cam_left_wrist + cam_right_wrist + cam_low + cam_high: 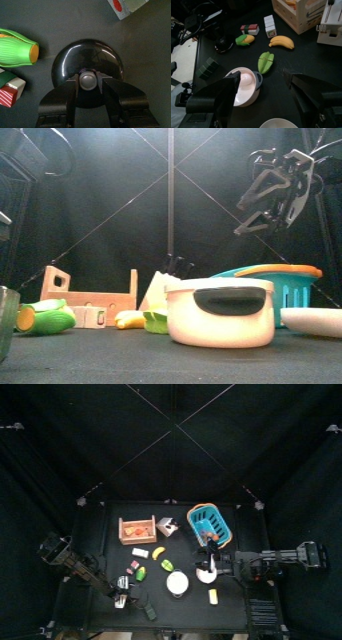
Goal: Grab pot lid
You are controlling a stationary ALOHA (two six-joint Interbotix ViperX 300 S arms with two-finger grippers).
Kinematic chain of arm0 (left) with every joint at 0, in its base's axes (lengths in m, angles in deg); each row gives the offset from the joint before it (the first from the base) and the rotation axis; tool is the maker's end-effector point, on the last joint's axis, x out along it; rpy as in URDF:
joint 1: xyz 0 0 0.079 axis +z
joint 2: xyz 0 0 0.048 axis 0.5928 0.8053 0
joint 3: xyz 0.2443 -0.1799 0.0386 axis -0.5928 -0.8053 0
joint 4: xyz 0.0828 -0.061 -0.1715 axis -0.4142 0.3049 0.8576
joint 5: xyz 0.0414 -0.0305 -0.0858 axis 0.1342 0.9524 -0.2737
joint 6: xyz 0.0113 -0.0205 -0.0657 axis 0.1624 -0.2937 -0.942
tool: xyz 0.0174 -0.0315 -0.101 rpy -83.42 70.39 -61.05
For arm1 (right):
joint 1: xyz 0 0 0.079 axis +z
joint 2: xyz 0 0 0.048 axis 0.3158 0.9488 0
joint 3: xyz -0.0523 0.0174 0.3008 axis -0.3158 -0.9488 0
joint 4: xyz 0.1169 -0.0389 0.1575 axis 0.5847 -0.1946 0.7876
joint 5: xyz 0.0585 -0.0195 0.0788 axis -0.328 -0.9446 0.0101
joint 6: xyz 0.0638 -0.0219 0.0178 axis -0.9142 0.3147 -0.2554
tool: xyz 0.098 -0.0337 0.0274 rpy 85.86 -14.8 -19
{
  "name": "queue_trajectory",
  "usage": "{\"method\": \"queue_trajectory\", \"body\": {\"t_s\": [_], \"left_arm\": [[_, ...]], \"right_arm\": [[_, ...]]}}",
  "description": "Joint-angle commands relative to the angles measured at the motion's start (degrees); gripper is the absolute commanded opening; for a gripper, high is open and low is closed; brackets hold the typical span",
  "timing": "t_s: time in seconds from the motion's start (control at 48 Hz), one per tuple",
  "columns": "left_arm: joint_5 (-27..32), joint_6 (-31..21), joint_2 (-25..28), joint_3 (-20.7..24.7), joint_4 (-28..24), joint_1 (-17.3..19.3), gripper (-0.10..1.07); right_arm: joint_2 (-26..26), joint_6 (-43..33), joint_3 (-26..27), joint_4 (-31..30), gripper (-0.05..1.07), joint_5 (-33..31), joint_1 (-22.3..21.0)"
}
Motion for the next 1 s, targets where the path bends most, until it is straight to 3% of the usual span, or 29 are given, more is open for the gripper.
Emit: {"method": "queue_trajectory", "body": {"t_s": [0.0, 0.396, 0.979], "left_arm": [[-0.09, -0.09, -0.18, 0.88, -0.09, 0.09, 0.62], [3.25, -0.09, -2.2, 3.69, 0.26, 0.09, 0.59], [3.08, -0.09, -2.64, 4.31, 0.09, 0.7, 0.59]], "right_arm": [[-0.26, 0.0, 0.79, 0.0, 0.98, 0.53, -0.18], [-0.26, 0.0, 0.7, 0.0, 0.98, 0.53, -0.18], [-0.26, 0.09, 0.88, -0.09, 0.98, 0.53, -0.26]]}}
